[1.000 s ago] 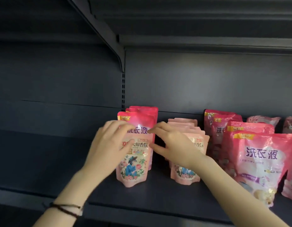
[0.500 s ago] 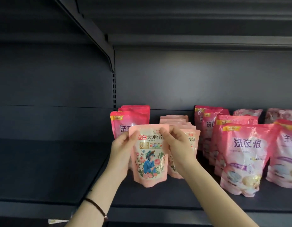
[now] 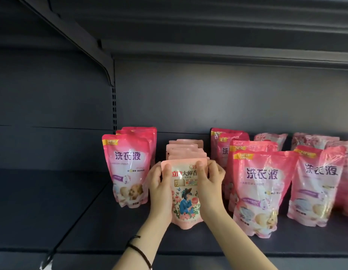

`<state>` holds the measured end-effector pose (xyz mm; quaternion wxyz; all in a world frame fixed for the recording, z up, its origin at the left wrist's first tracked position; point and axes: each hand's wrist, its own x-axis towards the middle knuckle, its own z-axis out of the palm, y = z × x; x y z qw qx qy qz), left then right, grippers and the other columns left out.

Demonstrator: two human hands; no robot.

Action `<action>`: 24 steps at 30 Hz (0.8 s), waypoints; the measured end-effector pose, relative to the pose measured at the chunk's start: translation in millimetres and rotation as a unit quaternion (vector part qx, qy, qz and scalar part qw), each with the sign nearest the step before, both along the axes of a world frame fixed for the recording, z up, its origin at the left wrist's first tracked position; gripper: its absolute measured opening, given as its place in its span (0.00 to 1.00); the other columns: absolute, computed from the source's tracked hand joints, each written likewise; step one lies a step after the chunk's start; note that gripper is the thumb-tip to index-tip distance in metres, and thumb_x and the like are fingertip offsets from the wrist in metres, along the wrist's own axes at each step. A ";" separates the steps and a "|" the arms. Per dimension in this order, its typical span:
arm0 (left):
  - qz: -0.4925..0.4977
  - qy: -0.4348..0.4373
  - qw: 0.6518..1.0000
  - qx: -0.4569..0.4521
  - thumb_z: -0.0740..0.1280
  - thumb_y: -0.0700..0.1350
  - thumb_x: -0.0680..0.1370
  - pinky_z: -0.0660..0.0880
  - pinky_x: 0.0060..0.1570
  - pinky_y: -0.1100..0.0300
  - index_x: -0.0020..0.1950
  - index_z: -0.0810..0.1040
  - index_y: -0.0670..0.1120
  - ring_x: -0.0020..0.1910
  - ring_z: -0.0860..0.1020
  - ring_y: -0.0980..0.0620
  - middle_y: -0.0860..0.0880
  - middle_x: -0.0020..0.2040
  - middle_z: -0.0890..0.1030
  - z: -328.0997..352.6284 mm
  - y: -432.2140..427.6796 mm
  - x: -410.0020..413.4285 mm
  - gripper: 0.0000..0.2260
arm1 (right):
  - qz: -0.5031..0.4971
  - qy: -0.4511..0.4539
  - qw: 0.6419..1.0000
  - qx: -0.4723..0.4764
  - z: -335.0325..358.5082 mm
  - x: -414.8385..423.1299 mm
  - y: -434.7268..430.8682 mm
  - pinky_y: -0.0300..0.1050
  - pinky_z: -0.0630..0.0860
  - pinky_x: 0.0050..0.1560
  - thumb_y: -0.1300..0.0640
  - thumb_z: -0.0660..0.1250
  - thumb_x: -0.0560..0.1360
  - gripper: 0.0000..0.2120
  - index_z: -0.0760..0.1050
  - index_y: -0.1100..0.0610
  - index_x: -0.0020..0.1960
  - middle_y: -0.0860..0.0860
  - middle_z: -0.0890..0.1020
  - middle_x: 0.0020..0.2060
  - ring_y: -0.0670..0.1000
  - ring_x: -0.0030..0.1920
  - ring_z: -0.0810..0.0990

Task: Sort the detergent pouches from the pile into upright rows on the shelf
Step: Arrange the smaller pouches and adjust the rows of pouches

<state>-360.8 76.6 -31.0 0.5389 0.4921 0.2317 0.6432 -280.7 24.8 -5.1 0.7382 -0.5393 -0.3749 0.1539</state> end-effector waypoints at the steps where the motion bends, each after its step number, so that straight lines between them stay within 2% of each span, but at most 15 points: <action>1: 0.012 0.003 1.000 0.011 0.63 0.49 0.80 0.79 0.54 0.52 0.53 0.79 0.51 0.57 0.79 0.47 0.43 0.60 0.78 -0.8 1.5 1.9 0.06 | -0.001 0.004 1.000 0.008 -2.3 0.9 2.3 0.48 0.68 0.62 0.51 0.61 0.80 0.08 0.70 0.48 0.42 0.48 0.64 0.61 0.53 0.64 0.67; 4: 0.043 0.032 0.998 0.030 0.63 0.49 0.80 0.78 0.56 0.54 0.51 0.80 0.54 0.57 0.79 0.49 0.44 0.59 0.78 0.2 4.2 7.6 0.06 | 0.002 0.005 1.000 0.019 -5.4 7.7 8.2 0.46 0.68 0.63 0.52 0.61 0.80 0.05 0.71 0.50 0.46 0.47 0.64 0.59 0.51 0.62 0.68; 6: 0.045 0.041 0.998 0.030 0.63 0.49 0.80 0.77 0.58 0.51 0.52 0.79 0.55 0.58 0.78 0.48 0.44 0.59 0.78 -0.7 6.6 9.3 0.06 | 0.005 -0.012 1.000 0.016 -7.3 11.5 9.8 0.48 0.68 0.65 0.53 0.61 0.80 0.04 0.70 0.50 0.47 0.47 0.64 0.58 0.51 0.62 0.68; 8: 0.042 0.048 0.998 0.025 0.64 0.50 0.79 0.73 0.63 0.47 0.56 0.78 0.52 0.62 0.76 0.48 0.46 0.62 0.77 -2.3 8.8 8.0 0.08 | -0.007 -0.054 0.998 0.021 -8.4 14.1 8.3 0.44 0.67 0.64 0.55 0.61 0.80 0.03 0.69 0.47 0.48 0.46 0.64 0.58 0.49 0.62 0.66; 10: 0.042 0.051 0.997 0.040 0.68 0.52 0.76 0.69 0.67 0.49 0.56 0.77 0.52 0.64 0.73 0.52 0.51 0.63 0.76 -3.6 9.6 3.1 0.10 | -0.027 -0.115 0.992 0.046 -7.3 17.2 5.9 0.38 0.64 0.61 0.60 0.63 0.78 0.08 0.69 0.48 0.52 0.47 0.64 0.58 0.47 0.62 0.65; 11: 0.047 0.057 0.996 0.057 0.69 0.52 0.75 0.68 0.67 0.53 0.54 0.76 0.53 0.64 0.73 0.56 0.54 0.62 0.76 -2.8 9.8 -1.4 0.09 | -0.039 -0.152 0.986 0.062 -4.8 19.3 5.2 0.37 0.63 0.60 0.63 0.64 0.76 0.11 0.69 0.50 0.55 0.48 0.65 0.59 0.47 0.61 0.65; 14: 0.062 0.098 0.986 0.123 0.70 0.50 0.74 0.68 0.58 0.69 0.54 0.74 0.57 0.60 0.73 0.65 0.63 0.57 0.76 6.4 9.3 -23.9 0.11 | -0.064 -0.299 0.949 0.079 14.7 25.2 3.8 0.35 0.60 0.63 0.67 0.66 0.73 0.16 0.73 0.54 0.57 0.49 0.66 0.60 0.48 0.63 0.63; 16: 0.085 0.145 0.971 0.168 0.67 0.50 0.72 0.68 0.56 0.73 0.54 0.73 0.56 0.59 0.72 0.67 0.65 0.54 0.76 18.5 14.0 -47.1 0.12 | -0.065 -0.407 0.910 0.052 36.4 27.3 7.1 0.34 0.60 0.62 0.65 0.67 0.72 0.14 0.75 0.54 0.56 0.49 0.68 0.60 0.49 0.63 0.63; 17: 0.102 0.169 0.962 0.191 0.66 0.49 0.72 0.68 0.56 0.73 0.54 0.73 0.55 0.59 0.72 0.66 0.65 0.54 0.76 26.4 17.9 -59.1 0.11 | -0.061 -0.464 0.883 0.025 47.6 28.0 9.7 0.38 0.62 0.61 0.63 0.68 0.73 0.12 0.77 0.54 0.55 0.49 0.69 0.59 0.50 0.62 0.65; 20: 0.192 0.265 0.906 0.267 0.67 0.41 0.74 0.65 0.56 0.72 0.52 0.73 0.55 0.57 0.71 0.61 0.61 0.53 0.75 51.7 40.4 -100.8 0.11 | -0.030 -0.582 0.810 -0.064 76.8 17.8 22.9 0.50 0.70 0.58 0.56 0.67 0.74 0.10 0.78 0.53 0.56 0.49 0.72 0.57 0.53 0.59 0.69; 22: 0.277 0.355 0.832 0.326 0.67 0.38 0.73 0.62 0.58 0.69 0.52 0.74 0.52 0.57 0.69 0.57 0.57 0.54 0.74 67.2 60.4 -127.3 0.12 | -0.015 -0.616 0.781 -0.098 90.3 3.8 32.8 0.48 0.71 0.55 0.52 0.66 0.75 0.12 0.77 0.51 0.58 0.48 0.73 0.57 0.52 0.59 0.71; 24: 0.340 0.454 0.739 0.363 0.67 0.42 0.74 0.62 0.60 0.60 0.57 0.75 0.50 0.60 0.66 0.54 0.54 0.58 0.73 77.6 85.2 -151.6 0.12 | -0.022 -0.637 0.762 -0.118 98.2 -14.5 45.2 0.45 0.68 0.49 0.48 0.65 0.75 0.14 0.76 0.50 0.59 0.48 0.74 0.56 0.52 0.59 0.73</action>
